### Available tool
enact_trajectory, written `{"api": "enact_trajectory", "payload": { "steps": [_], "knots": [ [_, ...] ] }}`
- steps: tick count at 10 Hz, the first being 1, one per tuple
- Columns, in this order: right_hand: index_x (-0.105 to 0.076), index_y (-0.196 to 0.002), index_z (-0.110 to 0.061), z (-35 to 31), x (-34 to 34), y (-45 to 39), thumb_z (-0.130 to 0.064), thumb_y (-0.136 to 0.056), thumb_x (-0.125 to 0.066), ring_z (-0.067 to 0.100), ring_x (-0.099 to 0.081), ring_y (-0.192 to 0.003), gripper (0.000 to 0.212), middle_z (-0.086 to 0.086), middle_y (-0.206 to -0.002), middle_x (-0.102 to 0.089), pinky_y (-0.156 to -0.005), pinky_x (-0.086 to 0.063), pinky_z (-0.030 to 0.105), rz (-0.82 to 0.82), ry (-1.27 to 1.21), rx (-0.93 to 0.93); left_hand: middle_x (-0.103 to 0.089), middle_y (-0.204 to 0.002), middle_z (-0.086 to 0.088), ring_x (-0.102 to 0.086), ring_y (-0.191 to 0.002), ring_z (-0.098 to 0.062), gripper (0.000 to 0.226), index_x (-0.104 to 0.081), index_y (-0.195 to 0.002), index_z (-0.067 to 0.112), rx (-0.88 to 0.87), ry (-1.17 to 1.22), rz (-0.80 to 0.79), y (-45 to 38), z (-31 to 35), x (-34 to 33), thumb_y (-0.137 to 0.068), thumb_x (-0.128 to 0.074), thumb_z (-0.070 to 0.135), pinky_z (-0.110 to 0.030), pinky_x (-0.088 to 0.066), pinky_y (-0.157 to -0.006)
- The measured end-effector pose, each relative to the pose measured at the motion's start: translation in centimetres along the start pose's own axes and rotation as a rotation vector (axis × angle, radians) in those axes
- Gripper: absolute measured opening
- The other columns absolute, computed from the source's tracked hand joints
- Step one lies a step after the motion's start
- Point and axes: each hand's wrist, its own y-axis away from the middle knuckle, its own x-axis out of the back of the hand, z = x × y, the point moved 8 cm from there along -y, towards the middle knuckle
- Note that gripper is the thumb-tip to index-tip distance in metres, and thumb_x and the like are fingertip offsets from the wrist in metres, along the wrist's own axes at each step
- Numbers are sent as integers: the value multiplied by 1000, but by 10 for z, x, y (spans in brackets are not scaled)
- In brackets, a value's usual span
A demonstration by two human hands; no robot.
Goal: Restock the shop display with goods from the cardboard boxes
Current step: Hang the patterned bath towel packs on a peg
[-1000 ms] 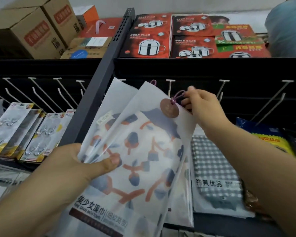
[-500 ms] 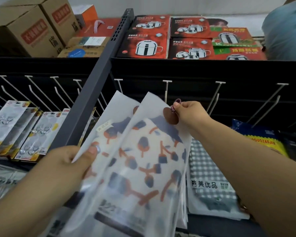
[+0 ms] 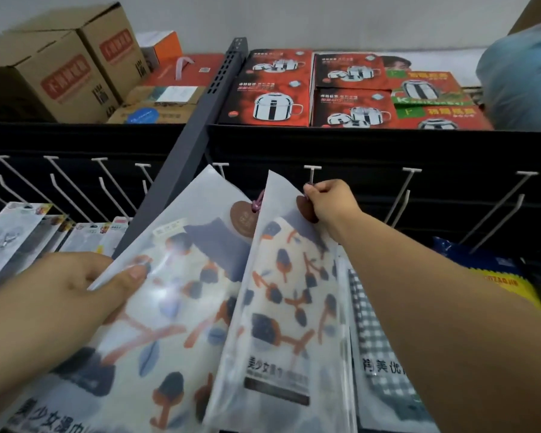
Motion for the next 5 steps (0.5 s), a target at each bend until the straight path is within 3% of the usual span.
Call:
{"api": "enact_trajectory", "payload": {
  "steps": [1, 3, 4, 5],
  "knots": [
    [-44, -103, -19, 1, 5, -1, -22, -95, -59, 18, -55, -90, 18, 1, -94, -55, -80, -45, 29, 56, -8, 20, -67, -55, -3, -64, -46, -19, 86, -69, -63, 23, -6, 16, -19, -5, -7, 0, -46, -37, 101, -44, -58, -51],
    [-57, -96, -21, 5, 7, 1, -22, -97, -56, 13, -52, -77, 2, 1, -99, -56, -76, -45, 28, 80, 153, 53, -68, -56, -4, -65, -48, -21, 80, -69, -65, 21, -8, 28, -34, -11, -24, -5, -54, -43, 96, -46, -58, -50],
    [-65, -102, -22, 26, 6, 1, -26, -94, -59, 23, -61, -92, 10, 5, -105, -63, -89, -52, 36, 84, 266, 25, -67, -55, -6, -65, -48, -24, 79, -70, -63, 20, -8, 33, -38, -15, -29, -9, -55, -46, 95, -47, -57, -49],
    [-68, -107, -23, 49, 4, 7, -35, -97, -52, 26, -56, -102, 22, 4, -104, -65, -97, -38, 36, 37, 512, -3, -67, -54, -5, -65, -48, -24, 78, -70, -63, 19, -16, 57, -36, -16, -33, -13, -57, -48, 93, -46, -57, -48]
  ]
}}
